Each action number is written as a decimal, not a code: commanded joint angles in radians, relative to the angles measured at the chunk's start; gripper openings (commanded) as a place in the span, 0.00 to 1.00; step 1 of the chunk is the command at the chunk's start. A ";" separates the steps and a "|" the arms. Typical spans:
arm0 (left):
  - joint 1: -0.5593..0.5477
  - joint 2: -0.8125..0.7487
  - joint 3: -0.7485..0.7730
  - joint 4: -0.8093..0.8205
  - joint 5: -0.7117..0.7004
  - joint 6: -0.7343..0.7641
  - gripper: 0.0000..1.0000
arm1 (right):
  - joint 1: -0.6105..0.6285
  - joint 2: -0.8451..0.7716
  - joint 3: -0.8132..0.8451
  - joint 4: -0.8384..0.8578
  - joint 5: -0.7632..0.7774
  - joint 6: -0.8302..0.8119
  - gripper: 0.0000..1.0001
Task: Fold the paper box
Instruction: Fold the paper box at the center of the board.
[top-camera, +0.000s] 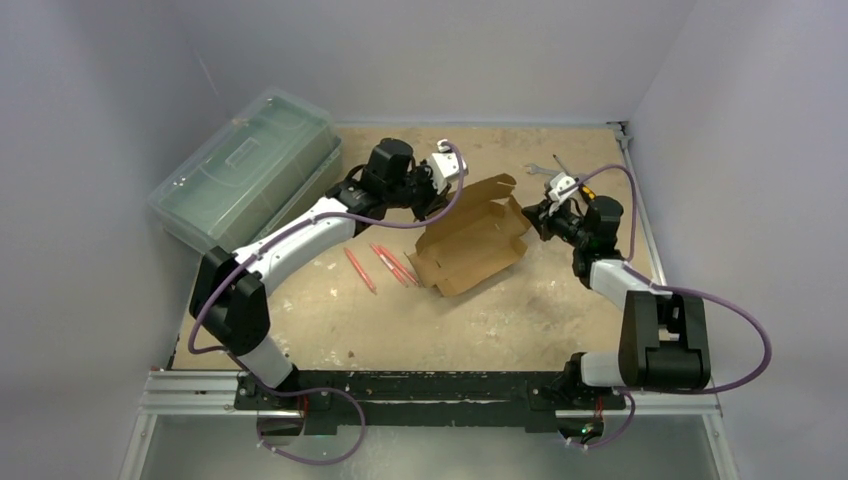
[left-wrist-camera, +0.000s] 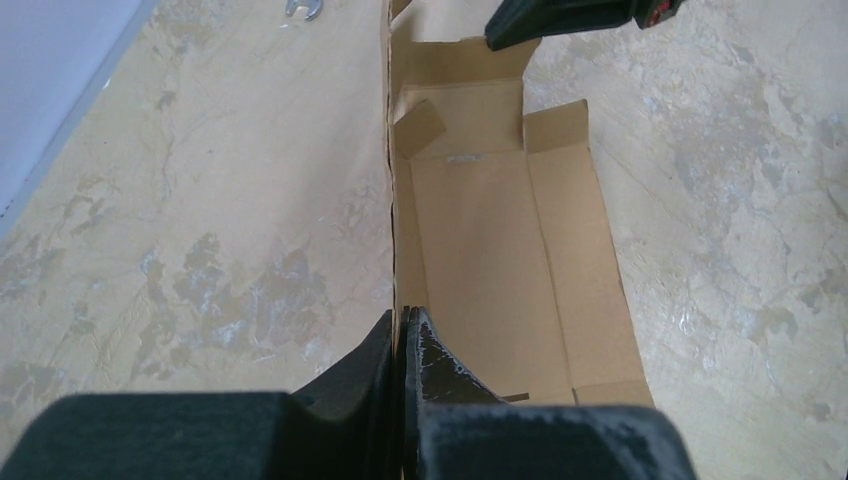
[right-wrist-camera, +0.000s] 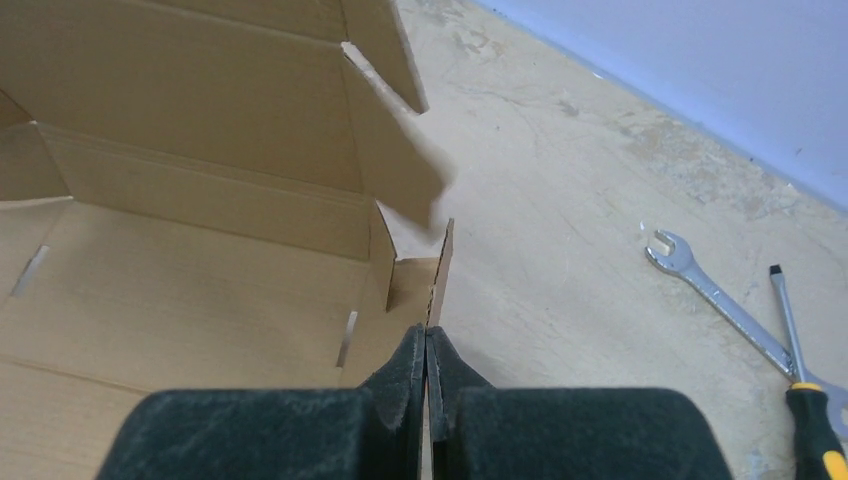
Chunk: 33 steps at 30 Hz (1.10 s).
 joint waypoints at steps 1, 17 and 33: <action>0.000 -0.054 -0.012 0.104 -0.055 -0.073 0.00 | 0.004 -0.042 0.046 -0.070 -0.032 -0.124 0.00; 0.005 -0.058 0.072 0.158 -0.116 0.060 0.00 | 0.002 0.061 0.209 -0.236 -0.041 0.058 0.01; -0.009 -0.079 0.063 0.134 -0.068 0.075 0.00 | 0.001 0.137 0.315 -0.408 0.038 0.030 0.35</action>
